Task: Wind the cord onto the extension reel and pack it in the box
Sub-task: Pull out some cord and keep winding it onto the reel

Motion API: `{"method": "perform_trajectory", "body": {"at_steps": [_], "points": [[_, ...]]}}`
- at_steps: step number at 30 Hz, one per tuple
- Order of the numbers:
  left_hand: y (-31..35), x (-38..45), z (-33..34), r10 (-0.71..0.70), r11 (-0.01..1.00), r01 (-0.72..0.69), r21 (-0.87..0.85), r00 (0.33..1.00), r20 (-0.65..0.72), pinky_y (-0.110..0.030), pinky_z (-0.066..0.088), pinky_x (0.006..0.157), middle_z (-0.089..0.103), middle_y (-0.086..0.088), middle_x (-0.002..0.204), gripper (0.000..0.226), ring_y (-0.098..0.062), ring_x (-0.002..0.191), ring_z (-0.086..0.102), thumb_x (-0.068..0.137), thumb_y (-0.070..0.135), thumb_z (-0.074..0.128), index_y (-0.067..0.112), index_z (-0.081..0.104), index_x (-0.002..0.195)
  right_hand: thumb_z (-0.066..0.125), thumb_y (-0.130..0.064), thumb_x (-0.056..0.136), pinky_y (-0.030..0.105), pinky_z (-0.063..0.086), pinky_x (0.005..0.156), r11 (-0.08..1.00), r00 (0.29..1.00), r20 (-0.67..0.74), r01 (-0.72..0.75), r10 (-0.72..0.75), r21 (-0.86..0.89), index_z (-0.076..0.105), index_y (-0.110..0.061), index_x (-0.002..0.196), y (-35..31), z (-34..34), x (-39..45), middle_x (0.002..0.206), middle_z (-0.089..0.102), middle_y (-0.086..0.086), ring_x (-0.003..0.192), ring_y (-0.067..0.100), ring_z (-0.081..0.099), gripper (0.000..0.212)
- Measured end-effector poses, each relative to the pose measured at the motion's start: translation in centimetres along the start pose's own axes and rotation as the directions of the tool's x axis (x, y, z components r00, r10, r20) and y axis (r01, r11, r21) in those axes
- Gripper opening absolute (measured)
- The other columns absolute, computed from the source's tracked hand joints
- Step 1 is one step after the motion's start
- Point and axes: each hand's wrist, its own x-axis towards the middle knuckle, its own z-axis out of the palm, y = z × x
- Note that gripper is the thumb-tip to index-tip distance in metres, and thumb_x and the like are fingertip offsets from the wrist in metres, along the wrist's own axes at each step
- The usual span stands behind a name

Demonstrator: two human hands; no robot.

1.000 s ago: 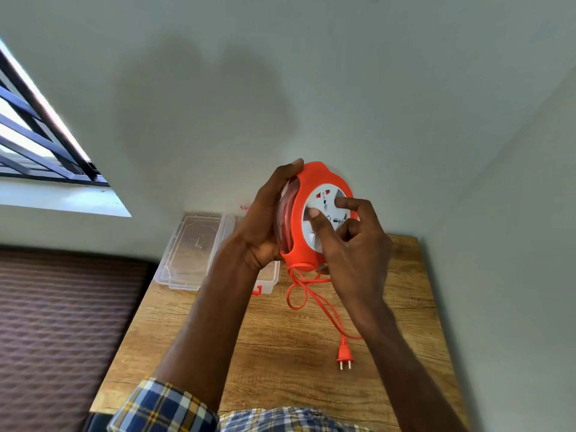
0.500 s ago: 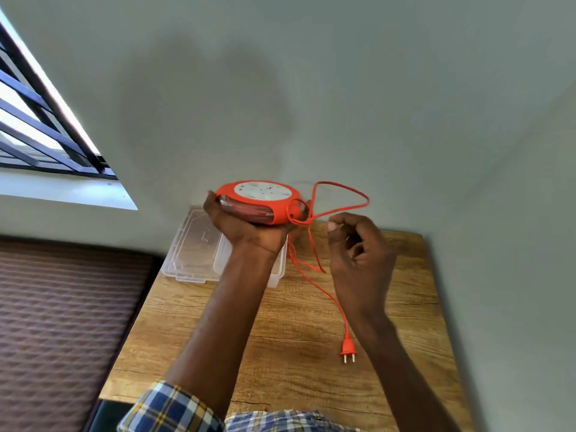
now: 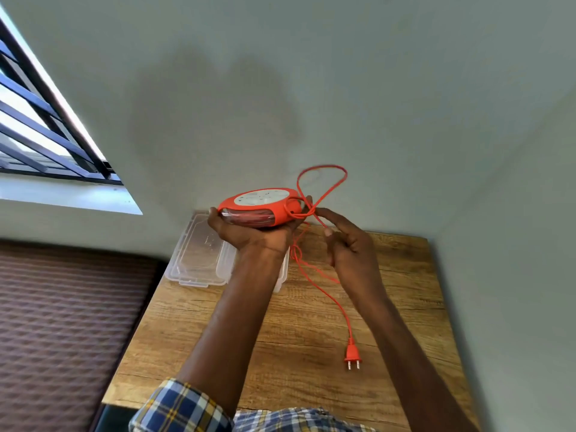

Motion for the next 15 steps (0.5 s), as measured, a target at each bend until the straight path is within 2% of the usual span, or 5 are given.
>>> {"method": "perform_trajectory", "body": {"at_steps": [2, 5, 8, 12, 15], "points": [[0.6, 0.3, 0.0, 0.001, 0.999, -0.002, -0.036, 1.0, -0.021, -0.081, 0.028, 0.111, 0.046, -0.036, 0.15, 0.098, -0.064, 0.136, 0.042, 0.084, 0.082, 0.04, 0.013, 0.047, 0.152, 0.046, 0.0, 0.101, 0.008, 0.039, 0.056, 0.993, 0.999, 0.004, -0.053, 0.053, -0.109, 0.074, -0.042, 0.119, 0.8, -1.2, 0.4, 0.063, 0.059, -0.028, 0.057, -0.006, 0.052, 0.054], [1.2, 0.7, -0.3, 0.02, 0.998, -0.023, -0.061, 0.999, -0.042, -0.079, 0.024, 0.115, 0.043, -0.037, 0.153, 0.098, -0.065, 0.138, 0.039, 0.086, 0.079, 0.038, 0.01, 0.043, 0.156, 0.041, 0.007, 0.094, 0.023, 0.044, 0.045, 0.969, 0.954, -0.186, -0.244, 0.233, -0.037, 0.076, -0.023, 0.103, 2.1, -3.1, 1.1, 0.067, 0.068, 0.0, 0.05, 0.01, 0.06, 0.047], [1.2, 0.8, -0.6, 0.032, 0.998, -0.035, -0.061, 0.998, -0.05, -0.08, 0.026, 0.114, 0.045, -0.036, 0.151, 0.098, -0.064, 0.137, 0.041, 0.085, 0.08, 0.039, 0.012, 0.044, 0.155, 0.054, 0.004, 0.09, 0.042, 0.059, 0.075, 0.931, 0.944, -0.217, -0.294, 0.247, -0.217, 0.074, -0.021, 0.104, 3.0, -4.8, 1.6, 0.093, 0.076, 0.004, 0.084, 0.024, 0.073, 0.035], [-0.2, 0.4, -1.1, 0.052, 0.998, -0.051, 0.026, 0.998, -0.041, -0.081, 0.027, 0.112, 0.049, -0.034, 0.147, 0.095, -0.062, 0.134, 0.045, 0.084, 0.082, 0.037, 0.015, 0.05, 0.15, 0.071, -0.009, 0.088, 0.029, 0.056, 0.085, 0.971, 0.978, 0.109, -0.157, 0.178, -0.183, 0.071, -0.036, 0.115, 1.5, -3.9, 1.2, 0.101, 0.077, -0.008, 0.097, 0.011, 0.072, 0.038], [-1.5, -0.1, -1.6, 0.106, 0.987, -0.1, 0.123, 0.994, -0.042, -0.075, 0.03, 0.115, 0.054, -0.027, 0.15, 0.09, -0.054, 0.136, 0.05, 0.087, 0.08, 0.036, 0.017, 0.055, 0.149, 0.074, -0.022, 0.092, 0.016, 0.051, 0.075, 0.977, 0.992, 0.128, 0.038, -0.011, -0.212, 0.071, -0.031, 0.113, 0.5, -1.2, 0.7, 0.09, 0.076, -0.017, 0.083, -0.001, 0.07, 0.023]]}}
